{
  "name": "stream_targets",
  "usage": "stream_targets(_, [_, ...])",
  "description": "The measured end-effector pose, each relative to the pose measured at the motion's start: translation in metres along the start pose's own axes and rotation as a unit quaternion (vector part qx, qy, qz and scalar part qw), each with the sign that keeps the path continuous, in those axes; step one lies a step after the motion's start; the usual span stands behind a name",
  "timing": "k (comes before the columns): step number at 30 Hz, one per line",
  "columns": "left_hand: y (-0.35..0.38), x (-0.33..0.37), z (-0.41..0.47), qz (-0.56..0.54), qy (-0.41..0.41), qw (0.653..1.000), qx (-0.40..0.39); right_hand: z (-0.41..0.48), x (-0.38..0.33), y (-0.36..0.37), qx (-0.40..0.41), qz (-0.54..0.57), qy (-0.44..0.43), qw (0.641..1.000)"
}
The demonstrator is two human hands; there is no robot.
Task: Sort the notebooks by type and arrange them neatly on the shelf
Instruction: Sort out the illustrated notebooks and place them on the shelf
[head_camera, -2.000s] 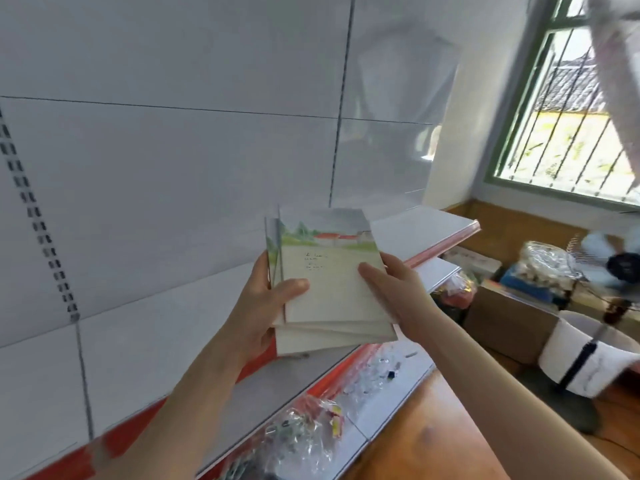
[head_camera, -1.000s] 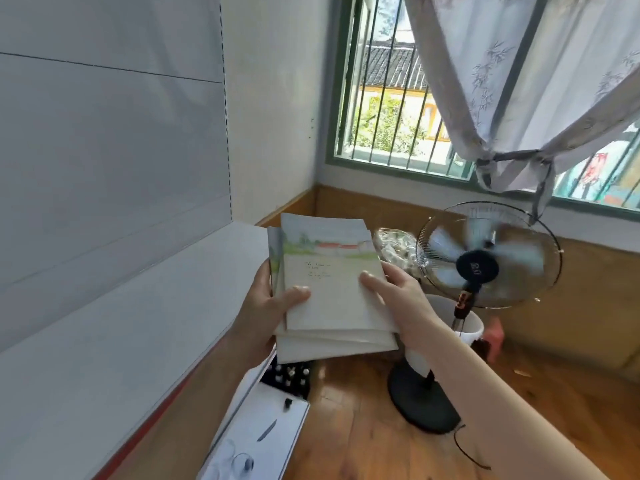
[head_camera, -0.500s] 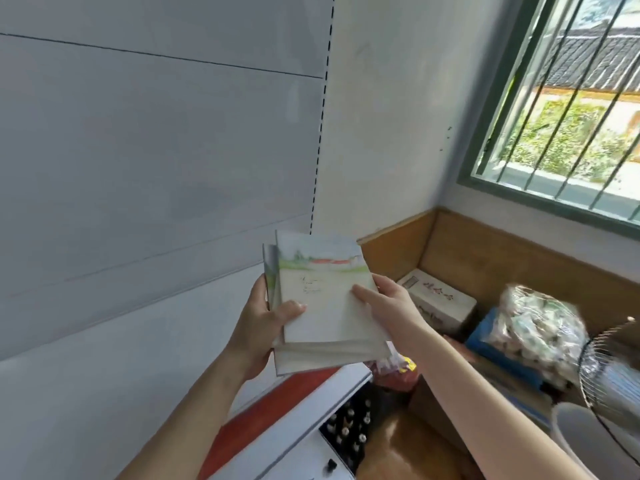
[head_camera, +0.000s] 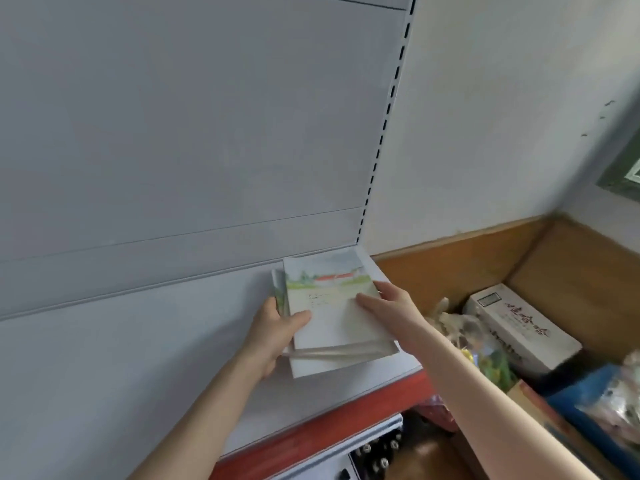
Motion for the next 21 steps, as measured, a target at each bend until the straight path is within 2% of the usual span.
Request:
stream_targets(4, [0.016, -0.004, 0.011, 0.023, -0.035, 0.996, 0.076, 0.032, 0.007, -0.01, -0.025, -0.018, 0.02, 0.999])
stream_targets(10, [0.027, 0.015, 0.023, 0.096, -0.002, 0.974, 0.204, 0.072, -0.003, -0.016, -0.068, -0.048, 0.015, 0.996])
stream_targets(17, [0.04, 0.007, 0.026, 0.161, -0.036, 0.961, 0.22, 0.09, -0.006, -0.013, -0.109, -0.15, -0.014, 0.983])
stream_targets(21, [0.04, 0.011, 0.027, 0.301, -0.058, 0.926, 0.221, 0.099, -0.008, -0.011, -0.106, -0.289, -0.043, 0.95])
Point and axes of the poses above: each hand's wrist, its own z-axis towards the middle knuckle, its own y-axis out of the palm, x = y × z, the point moved 7 cm from there along z, towards the middle knuckle, and after that the axes turned 9 degrees about z, right-handed, at the moved point
